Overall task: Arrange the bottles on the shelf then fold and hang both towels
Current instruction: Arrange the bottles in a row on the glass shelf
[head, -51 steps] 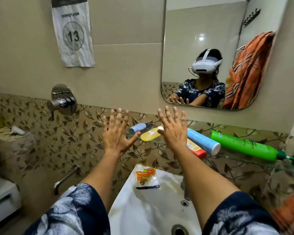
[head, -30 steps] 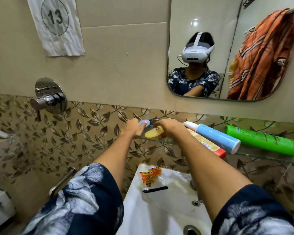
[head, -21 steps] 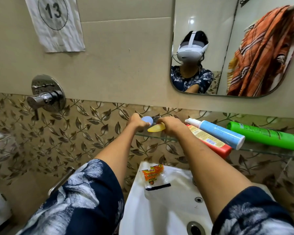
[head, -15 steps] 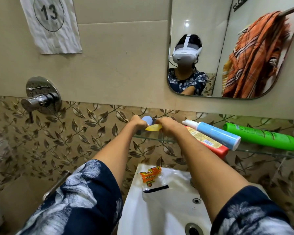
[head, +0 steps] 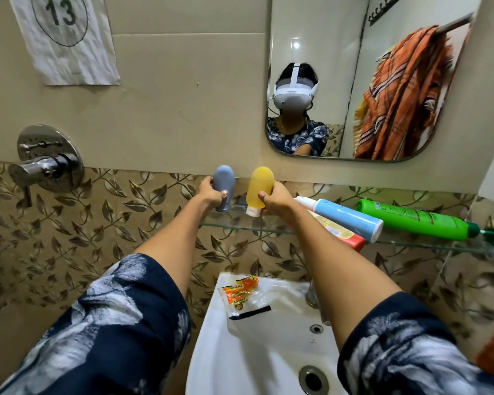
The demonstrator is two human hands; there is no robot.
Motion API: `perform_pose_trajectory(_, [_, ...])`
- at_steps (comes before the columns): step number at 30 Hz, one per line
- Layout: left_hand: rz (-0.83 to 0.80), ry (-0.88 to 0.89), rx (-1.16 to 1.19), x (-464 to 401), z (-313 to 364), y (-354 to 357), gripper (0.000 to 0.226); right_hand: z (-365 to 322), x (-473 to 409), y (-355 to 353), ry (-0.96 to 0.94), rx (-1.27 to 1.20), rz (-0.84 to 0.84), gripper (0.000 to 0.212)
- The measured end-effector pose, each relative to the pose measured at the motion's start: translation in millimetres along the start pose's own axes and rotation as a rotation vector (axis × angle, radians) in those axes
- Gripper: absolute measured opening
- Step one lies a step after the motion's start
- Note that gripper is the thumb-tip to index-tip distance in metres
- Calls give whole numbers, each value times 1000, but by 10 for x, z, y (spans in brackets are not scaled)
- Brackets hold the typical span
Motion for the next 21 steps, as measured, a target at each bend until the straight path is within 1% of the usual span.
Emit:
perform_pose_trajectory(4, [-25,30,-20,-11,-28,-3,53,23,58,18,-3,-24,46,41])
perform_pose_trajectory(7, [-49,42,-31,-18,-51,-9,53,-16,64,82,-19,1,16,46])
perform_pose_trajectory(15, [-2,87,34,-8,-137,2,48,-11,35,113,-38,33,7,50])
perform_pose_trajectory(21, [3,70,50,25,-132,-3,50,13,31,114,-17,-30,-12,53])
Point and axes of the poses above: each hand's wrist, its own x-axis away from the middle knuckle, its own y-axis out of the palm, z = x × y, the point moved 8 cm from there along -x, towards the middle knuckle, and after that the axes turned 2 degrees about z, right-handed, at the moved point
